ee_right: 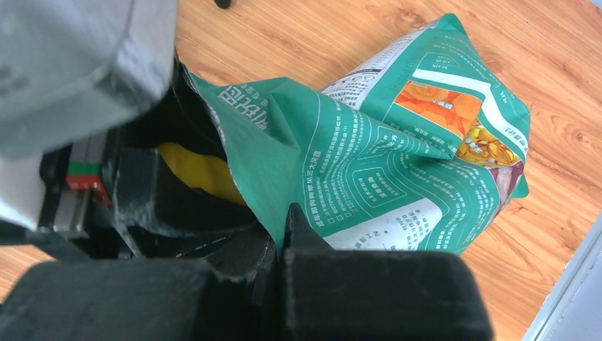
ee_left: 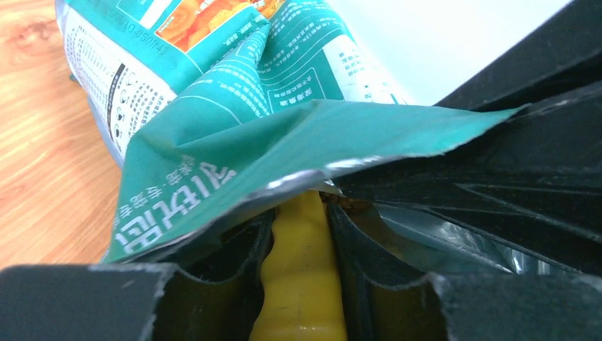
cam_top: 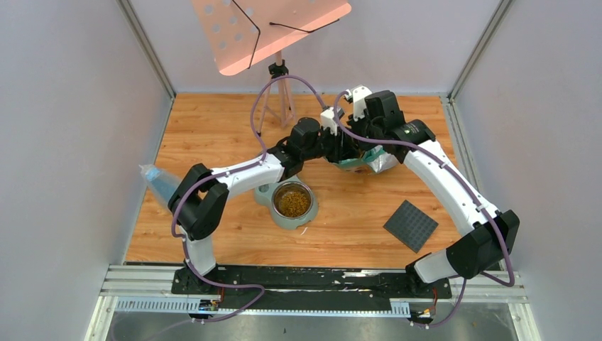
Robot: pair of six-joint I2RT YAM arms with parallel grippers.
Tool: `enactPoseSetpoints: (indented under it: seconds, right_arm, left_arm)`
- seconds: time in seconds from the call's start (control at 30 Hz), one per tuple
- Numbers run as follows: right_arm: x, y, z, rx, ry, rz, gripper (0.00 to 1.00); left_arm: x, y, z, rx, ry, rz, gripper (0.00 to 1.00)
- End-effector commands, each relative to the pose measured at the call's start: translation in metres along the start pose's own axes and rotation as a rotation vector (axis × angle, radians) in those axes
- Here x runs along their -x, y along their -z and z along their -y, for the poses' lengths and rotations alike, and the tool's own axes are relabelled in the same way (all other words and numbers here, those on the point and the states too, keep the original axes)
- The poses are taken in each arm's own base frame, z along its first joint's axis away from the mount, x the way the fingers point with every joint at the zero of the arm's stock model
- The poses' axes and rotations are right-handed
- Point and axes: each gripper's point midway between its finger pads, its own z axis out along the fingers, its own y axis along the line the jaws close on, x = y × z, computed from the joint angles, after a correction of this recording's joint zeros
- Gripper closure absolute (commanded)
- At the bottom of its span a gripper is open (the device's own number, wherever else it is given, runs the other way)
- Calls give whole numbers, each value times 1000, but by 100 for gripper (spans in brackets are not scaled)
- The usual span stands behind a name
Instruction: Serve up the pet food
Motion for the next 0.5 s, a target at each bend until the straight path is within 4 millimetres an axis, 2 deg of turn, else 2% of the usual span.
enactPoseSetpoints:
  seconds: [0.0, 0.13, 0.27, 0.47]
  right_arm:
    - [25, 9, 11, -44, 2, 105, 100]
    - [30, 14, 7, -18, 10, 127, 100]
    - [31, 15, 13, -45, 27, 128, 100]
    - [29, 15, 20, -80, 37, 123, 100]
  left_arm:
    - [-6, 14, 13, -108, 170, -53, 100]
    - [15, 20, 16, -142, 240, -14, 100]
    - [39, 29, 11, -121, 288, 35, 100]
    - [66, 47, -11, -79, 380, 90, 100]
